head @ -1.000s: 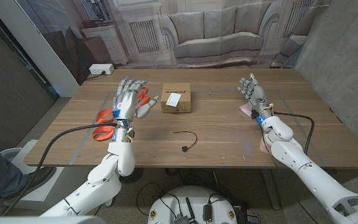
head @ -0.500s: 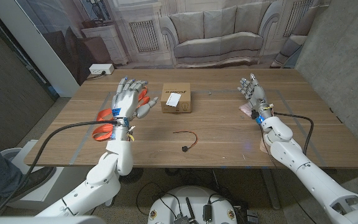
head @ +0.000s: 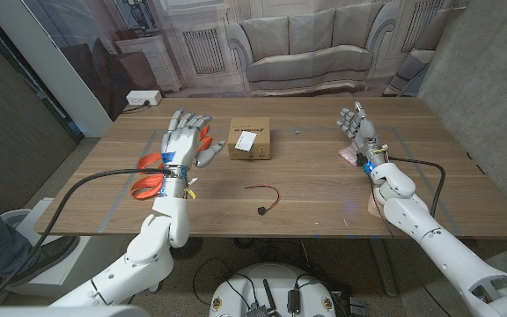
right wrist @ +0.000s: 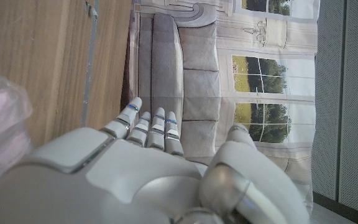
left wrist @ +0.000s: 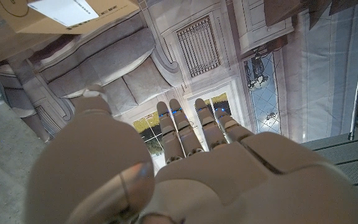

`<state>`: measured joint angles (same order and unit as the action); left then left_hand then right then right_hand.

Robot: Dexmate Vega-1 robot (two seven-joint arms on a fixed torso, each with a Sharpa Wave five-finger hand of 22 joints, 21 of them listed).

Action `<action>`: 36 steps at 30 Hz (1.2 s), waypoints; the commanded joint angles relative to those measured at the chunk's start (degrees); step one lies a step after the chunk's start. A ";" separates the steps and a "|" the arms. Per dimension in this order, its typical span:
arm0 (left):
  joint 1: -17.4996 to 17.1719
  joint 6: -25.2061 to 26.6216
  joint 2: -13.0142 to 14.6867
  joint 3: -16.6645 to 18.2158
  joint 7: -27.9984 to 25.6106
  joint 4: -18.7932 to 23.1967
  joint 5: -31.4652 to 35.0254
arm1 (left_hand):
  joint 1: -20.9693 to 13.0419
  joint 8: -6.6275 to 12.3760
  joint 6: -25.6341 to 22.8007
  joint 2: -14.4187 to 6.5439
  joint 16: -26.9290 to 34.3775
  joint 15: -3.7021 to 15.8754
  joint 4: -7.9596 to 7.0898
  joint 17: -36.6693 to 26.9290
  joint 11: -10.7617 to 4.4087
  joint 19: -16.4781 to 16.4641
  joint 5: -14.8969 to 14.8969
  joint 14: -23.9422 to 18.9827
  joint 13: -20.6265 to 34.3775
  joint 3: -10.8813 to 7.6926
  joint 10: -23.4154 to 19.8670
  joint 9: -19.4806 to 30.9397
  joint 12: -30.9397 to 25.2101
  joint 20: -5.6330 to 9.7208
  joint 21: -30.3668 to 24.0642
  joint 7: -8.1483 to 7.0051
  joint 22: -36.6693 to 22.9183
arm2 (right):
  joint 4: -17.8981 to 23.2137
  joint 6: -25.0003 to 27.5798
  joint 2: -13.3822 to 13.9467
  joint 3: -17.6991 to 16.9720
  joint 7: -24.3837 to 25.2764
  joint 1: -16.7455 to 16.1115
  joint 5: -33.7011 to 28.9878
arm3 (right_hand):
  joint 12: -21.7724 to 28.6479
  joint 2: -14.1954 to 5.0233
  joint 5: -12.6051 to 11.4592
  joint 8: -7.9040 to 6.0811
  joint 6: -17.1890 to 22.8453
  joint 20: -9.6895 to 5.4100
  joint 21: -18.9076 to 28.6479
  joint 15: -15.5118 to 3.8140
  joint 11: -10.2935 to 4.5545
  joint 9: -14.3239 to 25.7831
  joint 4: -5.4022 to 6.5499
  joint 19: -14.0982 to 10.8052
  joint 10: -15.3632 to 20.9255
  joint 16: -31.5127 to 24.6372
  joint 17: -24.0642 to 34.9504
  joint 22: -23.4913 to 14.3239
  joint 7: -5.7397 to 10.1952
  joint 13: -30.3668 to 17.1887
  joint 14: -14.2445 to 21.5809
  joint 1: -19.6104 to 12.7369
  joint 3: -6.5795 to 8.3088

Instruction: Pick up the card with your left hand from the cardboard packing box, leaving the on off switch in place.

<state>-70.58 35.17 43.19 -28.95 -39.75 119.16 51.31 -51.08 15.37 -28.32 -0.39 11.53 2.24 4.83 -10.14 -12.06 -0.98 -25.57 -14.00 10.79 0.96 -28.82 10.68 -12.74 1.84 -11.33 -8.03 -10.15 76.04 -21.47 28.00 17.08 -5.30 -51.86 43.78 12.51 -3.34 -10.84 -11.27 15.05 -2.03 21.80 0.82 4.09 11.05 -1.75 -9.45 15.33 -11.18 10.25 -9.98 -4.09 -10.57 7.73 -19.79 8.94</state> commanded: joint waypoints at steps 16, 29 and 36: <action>2.46 8.56 1.46 -4.93 8.73 0.35 10.11 | -7.25 -2.49 4.28 1.16 -1.00 7.65 3.53 -0.09 -0.38 -0.03 -1.57 0.95 0.44 -0.67 2.97 0.23 1.67 3.57 0.12 -2.08 0.07 | 1.73 1.35 0.76 0.22 1.41 0.05 -0.88 | 0.00 -0.12 0.13 -0.15 0.36 -0.24 -0.79 0.51 0.01 0.14 -0.11 -0.68 0.16 0.37 0.32 -0.23 0.32 -0.25 0.21 0.24 -0.10; 3.51 9.34 1.51 -6.17 11.29 -0.38 14.14 | -14.24 -1.44 0.29 -0.53 -0.44 8.81 4.03 -0.05 -0.33 -1.53 -0.75 -1.13 0.63 -2.28 0.75 0.49 0.86 2.95 -0.20 -4.28 0.07 | 1.86 1.26 0.65 0.45 1.54 -0.05 -1.12 | 0.02 -0.11 0.13 -0.14 0.35 -0.14 -1.15 0.54 0.12 0.14 -0.12 -0.74 0.22 0.37 0.33 -0.25 0.23 -0.25 0.20 0.43 -0.21; 3.60 9.10 1.67 -5.85 11.93 -0.48 14.76 | -16.36 -0.59 -3.92 -1.24 -0.39 9.35 3.43 -0.09 -0.30 -1.91 0.52 -2.74 0.62 -2.38 -2.52 0.48 0.43 3.00 -0.11 -4.59 0.07 | 2.06 1.45 0.52 0.57 1.87 0.02 -1.21 | 0.00 -0.10 0.12 -0.13 0.32 -0.11 -1.33 0.49 0.15 0.14 -0.14 -0.78 0.18 0.38 0.32 -0.26 0.29 -0.25 0.17 0.51 -0.26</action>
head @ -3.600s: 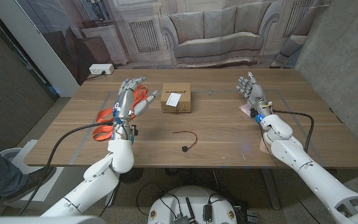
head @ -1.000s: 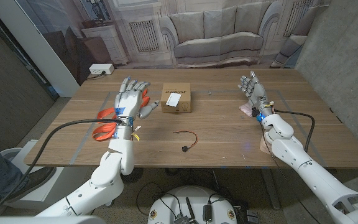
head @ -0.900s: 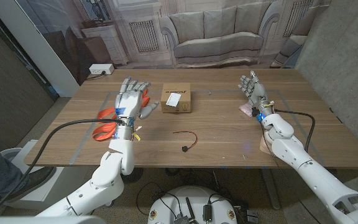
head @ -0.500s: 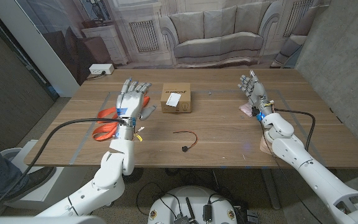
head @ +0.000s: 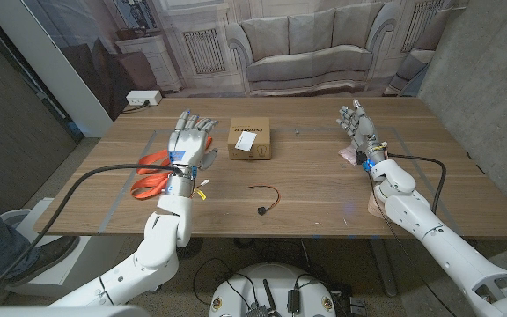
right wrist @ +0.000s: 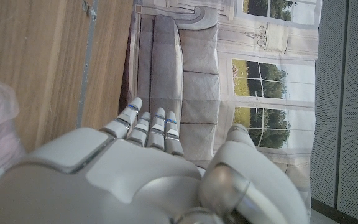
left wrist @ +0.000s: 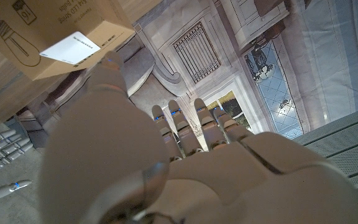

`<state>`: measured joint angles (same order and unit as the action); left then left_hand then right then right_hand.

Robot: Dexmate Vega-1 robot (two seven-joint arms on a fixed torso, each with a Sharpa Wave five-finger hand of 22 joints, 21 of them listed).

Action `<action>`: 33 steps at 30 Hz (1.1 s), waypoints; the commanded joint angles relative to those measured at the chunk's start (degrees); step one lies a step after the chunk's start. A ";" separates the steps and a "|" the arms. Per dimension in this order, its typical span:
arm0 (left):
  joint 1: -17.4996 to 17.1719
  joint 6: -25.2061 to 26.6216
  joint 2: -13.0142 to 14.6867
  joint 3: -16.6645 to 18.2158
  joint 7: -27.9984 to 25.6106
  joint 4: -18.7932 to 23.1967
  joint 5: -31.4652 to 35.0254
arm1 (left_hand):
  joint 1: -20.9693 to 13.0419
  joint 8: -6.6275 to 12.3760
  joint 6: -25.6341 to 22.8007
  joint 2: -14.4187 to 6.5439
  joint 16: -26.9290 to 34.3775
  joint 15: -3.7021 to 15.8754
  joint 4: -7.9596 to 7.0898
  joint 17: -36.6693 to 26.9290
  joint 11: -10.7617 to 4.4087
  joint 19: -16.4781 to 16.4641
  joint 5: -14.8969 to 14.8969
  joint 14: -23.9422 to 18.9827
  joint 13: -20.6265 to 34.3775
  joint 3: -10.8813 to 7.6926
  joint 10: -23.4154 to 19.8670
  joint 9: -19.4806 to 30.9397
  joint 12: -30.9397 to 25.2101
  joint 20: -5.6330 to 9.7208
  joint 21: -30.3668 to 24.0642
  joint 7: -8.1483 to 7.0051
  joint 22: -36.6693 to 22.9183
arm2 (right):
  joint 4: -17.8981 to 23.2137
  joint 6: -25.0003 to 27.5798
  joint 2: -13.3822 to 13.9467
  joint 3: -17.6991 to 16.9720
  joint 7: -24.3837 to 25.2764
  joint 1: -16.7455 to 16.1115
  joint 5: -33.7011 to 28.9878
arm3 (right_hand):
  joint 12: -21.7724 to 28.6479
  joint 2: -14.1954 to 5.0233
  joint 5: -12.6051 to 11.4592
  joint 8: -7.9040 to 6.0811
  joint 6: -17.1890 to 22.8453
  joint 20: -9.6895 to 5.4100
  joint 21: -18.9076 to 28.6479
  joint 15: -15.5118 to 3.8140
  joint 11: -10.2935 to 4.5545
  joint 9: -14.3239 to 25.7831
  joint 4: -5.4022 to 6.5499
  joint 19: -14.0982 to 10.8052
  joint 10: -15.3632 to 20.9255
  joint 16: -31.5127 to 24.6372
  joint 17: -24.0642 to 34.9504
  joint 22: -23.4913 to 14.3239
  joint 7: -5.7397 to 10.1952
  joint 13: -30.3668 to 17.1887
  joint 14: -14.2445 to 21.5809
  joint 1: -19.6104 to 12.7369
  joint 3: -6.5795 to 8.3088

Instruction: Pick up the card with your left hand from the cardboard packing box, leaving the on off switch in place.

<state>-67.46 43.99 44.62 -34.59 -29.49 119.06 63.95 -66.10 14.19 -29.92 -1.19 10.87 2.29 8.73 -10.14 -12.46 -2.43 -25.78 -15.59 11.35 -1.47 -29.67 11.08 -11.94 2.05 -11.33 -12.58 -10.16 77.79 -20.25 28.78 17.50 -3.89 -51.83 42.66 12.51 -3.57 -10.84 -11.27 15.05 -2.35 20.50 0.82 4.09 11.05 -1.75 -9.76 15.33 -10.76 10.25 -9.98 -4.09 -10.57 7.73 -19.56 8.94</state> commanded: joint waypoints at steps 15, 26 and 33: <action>2.17 -1.46 -0.24 -0.67 3.42 -1.62 2.60 | -3.87 1.99 -9.73 -1.65 0.42 9.13 -1.13 -0.13 0.07 -0.87 2.93 -3.81 0.03 0.04 -7.72 0.01 -0.79 2.91 -0.05 0.02 0.09 | 0.93 0.87 0.08 -0.06 1.41 -0.52 -0.10 | 0.02 0.09 0.12 -0.11 0.30 0.23 -0.35 0.65 0.28 0.13 -0.15 -0.52 0.25 -0.05 0.33 -0.28 0.30 -0.25 0.18 0.43 -0.33; 3.59 -5.30 -1.67 -1.96 -0.56 -4.95 0.71 | -3.52 2.06 -11.38 -1.61 0.55 8.93 -1.72 -0.19 0.09 -1.19 3.61 -4.91 0.00 0.56 -9.25 -0.09 -0.71 2.95 -0.10 -0.05 0.09 | 2.61 0.81 1.01 -0.27 1.68 -1.32 -0.60 | 0.00 0.06 0.11 -0.12 0.30 0.21 -0.58 0.62 0.26 0.13 -0.20 -0.64 0.23 -0.04 0.31 -0.29 0.30 -0.25 0.18 0.48 -0.36; 4.53 -7.01 -2.18 -3.07 -0.94 -6.10 -0.29 | -3.12 2.09 -12.03 -1.53 0.56 8.91 -2.07 -0.22 0.09 -1.38 3.89 -5.32 -0.02 0.91 -9.64 -0.07 -0.57 3.01 -0.13 -0.06 0.08 | 3.28 1.13 1.28 -0.35 1.74 -1.58 -0.43 | -0.02 0.05 0.10 -0.12 0.30 0.24 -0.76 0.61 0.07 0.13 -0.24 -0.67 0.19 -0.06 0.30 -0.29 0.35 -0.25 0.24 0.51 -0.39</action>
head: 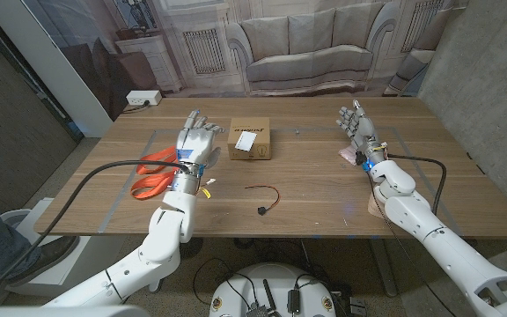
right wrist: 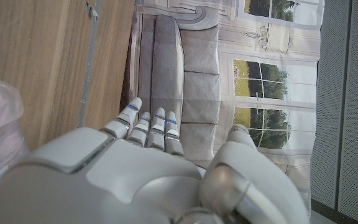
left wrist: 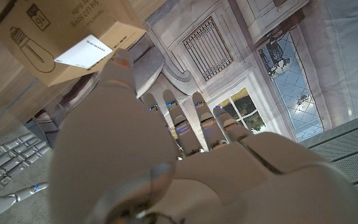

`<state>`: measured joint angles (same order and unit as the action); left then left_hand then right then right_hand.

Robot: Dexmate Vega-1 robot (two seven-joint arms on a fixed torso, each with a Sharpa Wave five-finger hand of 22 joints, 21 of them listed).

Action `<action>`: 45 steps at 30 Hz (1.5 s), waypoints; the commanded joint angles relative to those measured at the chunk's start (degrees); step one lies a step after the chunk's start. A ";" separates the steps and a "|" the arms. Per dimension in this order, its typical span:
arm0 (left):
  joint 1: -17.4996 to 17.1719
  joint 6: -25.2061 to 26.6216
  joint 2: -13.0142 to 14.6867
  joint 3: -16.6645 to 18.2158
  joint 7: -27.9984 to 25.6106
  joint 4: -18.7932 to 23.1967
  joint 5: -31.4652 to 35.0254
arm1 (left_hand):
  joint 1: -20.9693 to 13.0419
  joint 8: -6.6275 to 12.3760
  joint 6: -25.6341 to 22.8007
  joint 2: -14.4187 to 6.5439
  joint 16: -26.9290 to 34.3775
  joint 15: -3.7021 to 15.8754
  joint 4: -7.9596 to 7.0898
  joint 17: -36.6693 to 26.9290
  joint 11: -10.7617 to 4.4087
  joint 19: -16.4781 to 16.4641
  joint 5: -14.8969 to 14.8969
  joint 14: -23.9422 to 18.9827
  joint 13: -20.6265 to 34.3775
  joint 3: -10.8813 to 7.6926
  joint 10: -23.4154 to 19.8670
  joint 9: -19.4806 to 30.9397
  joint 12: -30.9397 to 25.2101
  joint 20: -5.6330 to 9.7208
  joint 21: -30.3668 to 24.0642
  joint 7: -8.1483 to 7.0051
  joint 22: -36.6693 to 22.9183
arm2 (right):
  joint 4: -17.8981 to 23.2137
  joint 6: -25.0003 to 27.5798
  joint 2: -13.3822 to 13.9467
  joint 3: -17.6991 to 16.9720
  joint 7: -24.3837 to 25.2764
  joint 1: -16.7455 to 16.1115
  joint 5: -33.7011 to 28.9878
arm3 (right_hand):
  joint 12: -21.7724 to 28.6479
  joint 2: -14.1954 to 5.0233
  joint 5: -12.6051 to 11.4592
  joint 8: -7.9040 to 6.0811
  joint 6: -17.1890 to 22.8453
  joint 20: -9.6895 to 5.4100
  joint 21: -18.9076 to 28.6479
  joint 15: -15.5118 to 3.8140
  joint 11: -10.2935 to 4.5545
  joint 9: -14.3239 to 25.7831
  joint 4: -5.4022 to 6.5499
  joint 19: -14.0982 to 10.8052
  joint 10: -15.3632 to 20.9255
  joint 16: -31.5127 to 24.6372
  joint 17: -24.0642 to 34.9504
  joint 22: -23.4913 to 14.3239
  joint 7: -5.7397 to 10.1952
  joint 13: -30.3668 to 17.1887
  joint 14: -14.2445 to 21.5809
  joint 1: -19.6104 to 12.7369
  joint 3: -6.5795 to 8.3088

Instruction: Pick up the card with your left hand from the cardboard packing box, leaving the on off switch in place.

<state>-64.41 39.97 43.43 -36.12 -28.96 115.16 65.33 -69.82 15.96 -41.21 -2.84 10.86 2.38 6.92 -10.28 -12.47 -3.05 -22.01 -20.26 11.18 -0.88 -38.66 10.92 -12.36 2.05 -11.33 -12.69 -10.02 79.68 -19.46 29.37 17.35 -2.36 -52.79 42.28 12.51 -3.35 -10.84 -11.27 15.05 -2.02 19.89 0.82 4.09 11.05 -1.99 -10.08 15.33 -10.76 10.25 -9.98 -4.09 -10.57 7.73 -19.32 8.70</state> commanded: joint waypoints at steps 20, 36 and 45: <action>4.89 -4.40 -3.31 -4.46 -1.12 -6.31 -3.22 | 0.70 -0.28 -0.98 0.25 0.23 9.03 -0.57 -0.07 0.06 -0.57 0.60 -0.70 0.07 0.85 -0.86 -0.06 0.39 2.63 0.02 -0.01 -0.07 | 1.78 -0.04 0.67 -0.32 0.62 -1.35 -0.12 | -0.04 -0.23 0.09 -0.12 0.29 -0.06 -0.61 0.63 0.20 0.13 -0.15 -0.56 0.16 -0.02 0.28 -0.31 0.28 -0.25 0.19 0.28 -0.18; 7.12 -5.62 -5.41 -5.93 -5.35 -10.81 -6.50 | 0.52 -0.62 -1.12 0.04 0.15 9.06 -0.69 -0.10 0.06 -0.41 0.77 -0.73 0.06 0.97 -0.87 -0.07 0.65 2.30 0.07 0.00 -0.08 | 0.06 -0.15 -0.27 0.20 -0.26 0.11 0.06 | -0.02 -0.27 0.06 -0.12 0.31 -0.03 -0.96 0.55 0.20 0.13 -0.30 -0.70 0.21 -0.02 0.25 -0.32 0.32 -0.26 0.26 0.22 -0.18; 8.31 -5.74 -6.23 -6.95 -6.75 -12.51 -7.67 | 0.40 -0.65 -1.43 -0.01 0.15 9.04 -0.72 -0.10 0.06 -0.52 0.86 -0.85 0.07 1.06 -0.99 0.04 0.73 2.29 0.03 0.01 -0.08 | -0.71 -0.06 -0.38 0.07 -0.68 0.46 0.47 | -0.02 -0.24 0.06 -0.14 0.35 0.01 -1.16 0.59 0.11 0.13 -0.37 -0.74 0.23 -0.01 0.24 -0.33 0.25 -0.26 0.27 0.23 -0.22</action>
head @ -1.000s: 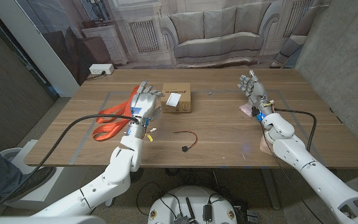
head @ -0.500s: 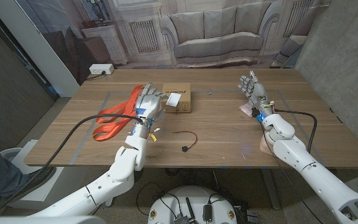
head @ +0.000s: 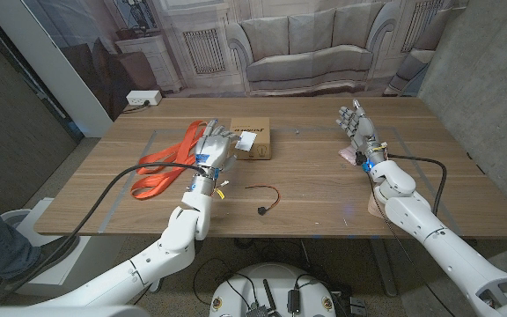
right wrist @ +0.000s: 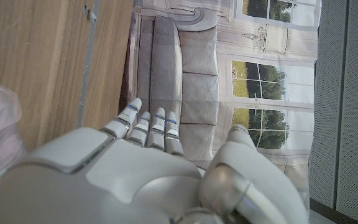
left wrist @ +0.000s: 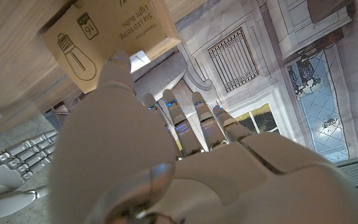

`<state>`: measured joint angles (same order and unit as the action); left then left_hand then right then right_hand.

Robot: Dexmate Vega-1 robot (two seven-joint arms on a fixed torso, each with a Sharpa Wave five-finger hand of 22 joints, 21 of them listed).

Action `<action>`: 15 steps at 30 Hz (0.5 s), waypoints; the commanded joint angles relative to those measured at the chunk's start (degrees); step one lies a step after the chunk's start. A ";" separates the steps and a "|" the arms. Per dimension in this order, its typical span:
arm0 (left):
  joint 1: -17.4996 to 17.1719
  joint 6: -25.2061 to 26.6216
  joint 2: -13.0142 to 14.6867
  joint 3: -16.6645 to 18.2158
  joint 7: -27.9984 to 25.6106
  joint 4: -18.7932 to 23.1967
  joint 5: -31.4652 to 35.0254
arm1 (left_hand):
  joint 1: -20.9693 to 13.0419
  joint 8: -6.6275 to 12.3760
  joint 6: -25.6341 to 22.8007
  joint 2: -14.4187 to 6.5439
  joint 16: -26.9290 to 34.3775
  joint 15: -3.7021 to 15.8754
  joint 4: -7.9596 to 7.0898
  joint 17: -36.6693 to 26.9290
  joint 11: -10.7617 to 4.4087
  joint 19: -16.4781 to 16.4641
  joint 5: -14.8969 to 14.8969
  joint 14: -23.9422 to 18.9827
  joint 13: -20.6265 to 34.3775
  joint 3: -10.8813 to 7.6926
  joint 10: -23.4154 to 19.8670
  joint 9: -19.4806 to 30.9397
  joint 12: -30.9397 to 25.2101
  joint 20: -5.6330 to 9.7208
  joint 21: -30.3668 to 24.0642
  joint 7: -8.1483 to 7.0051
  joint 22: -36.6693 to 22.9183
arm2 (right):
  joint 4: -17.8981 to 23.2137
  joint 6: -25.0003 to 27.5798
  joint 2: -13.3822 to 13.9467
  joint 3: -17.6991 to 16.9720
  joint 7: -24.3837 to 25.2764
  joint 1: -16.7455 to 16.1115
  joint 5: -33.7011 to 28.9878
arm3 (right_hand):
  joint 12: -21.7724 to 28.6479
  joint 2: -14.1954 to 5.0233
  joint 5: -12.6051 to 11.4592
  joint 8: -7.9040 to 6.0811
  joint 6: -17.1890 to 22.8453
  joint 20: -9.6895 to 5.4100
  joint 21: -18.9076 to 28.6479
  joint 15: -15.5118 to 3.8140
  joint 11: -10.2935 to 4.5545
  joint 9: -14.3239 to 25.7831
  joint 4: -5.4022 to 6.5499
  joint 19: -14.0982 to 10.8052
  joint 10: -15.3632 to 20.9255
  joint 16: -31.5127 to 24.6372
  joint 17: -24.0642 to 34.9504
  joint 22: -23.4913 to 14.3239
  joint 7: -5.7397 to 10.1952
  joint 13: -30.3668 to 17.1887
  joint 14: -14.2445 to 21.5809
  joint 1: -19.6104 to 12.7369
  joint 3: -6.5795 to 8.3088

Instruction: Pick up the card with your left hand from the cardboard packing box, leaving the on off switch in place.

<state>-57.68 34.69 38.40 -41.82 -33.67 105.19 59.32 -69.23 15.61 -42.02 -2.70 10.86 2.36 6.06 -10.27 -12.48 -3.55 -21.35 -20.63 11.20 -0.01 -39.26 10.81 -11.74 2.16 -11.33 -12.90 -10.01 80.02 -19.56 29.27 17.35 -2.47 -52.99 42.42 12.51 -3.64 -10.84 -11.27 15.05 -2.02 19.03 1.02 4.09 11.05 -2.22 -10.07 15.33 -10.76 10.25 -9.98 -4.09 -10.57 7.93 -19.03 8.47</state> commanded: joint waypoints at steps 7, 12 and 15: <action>2.79 -0.46 -1.97 -2.23 -2.39 -3.84 -2.39 | -0.23 -0.29 -0.87 -0.19 0.18 9.03 0.09 -0.12 0.08 -0.07 0.26 -0.61 0.06 0.26 -0.59 0.20 0.11 2.24 0.02 0.22 -0.09 | -1.71 0.09 -0.13 0.02 -1.19 1.01 0.49 | -0.04 0.05 0.05 -0.12 0.31 0.03 -0.43 0.35 0.13 0.13 -0.20 -0.78 0.18 0.00 0.24 -0.33 0.28 -0.26 0.06 -0.07 0.00; 3.51 -0.54 -2.41 -2.76 -2.39 -4.27 -3.07 | -0.27 -0.33 -1.04 -0.23 0.21 9.02 0.06 -0.12 0.07 -0.11 0.30 -0.74 0.07 0.32 -0.84 0.19 0.08 2.37 0.01 0.23 -0.09 | -1.98 -0.05 -0.10 -0.08 -1.51 1.06 0.63 | -0.03 0.06 0.05 -0.13 0.32 0.04 -0.54 0.35 0.21 0.13 -0.24 -0.85 0.20 0.00 0.24 -0.34 0.29 -0.26 0.06 -0.07 -0.02; 4.01 -0.71 -2.65 -3.12 -2.65 -4.75 -3.31 | -0.29 -0.38 -1.08 -0.22 0.20 9.03 0.04 -0.12 0.07 -0.11 0.33 -0.76 0.07 0.35 -0.92 0.17 0.08 2.40 0.01 0.23 -0.09 | -1.90 0.09 -0.12 -0.17 -1.44 1.02 0.81 | -0.03 0.06 0.05 -0.12 0.32 0.04 -0.61 0.31 0.20 0.13 -0.25 -0.85 0.21 -0.01 0.24 -0.34 0.32 -0.26 0.09 -0.06 -0.03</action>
<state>-55.41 34.40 36.78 -43.65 -35.51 102.19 57.28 -69.23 15.59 -42.63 -2.70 10.86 2.67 6.06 -10.26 -12.37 -3.55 -21.35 -20.94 11.21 -0.01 -39.77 10.81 -11.74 2.16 -11.33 -12.89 -10.00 78.69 -19.57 29.12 17.40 -3.38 -52.23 42.84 12.51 -3.63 -10.84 -11.27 15.05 -2.04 18.63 1.02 4.09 11.05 -2.22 -10.50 15.33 -10.76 10.25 -9.98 -4.09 -10.57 7.93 -19.04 8.47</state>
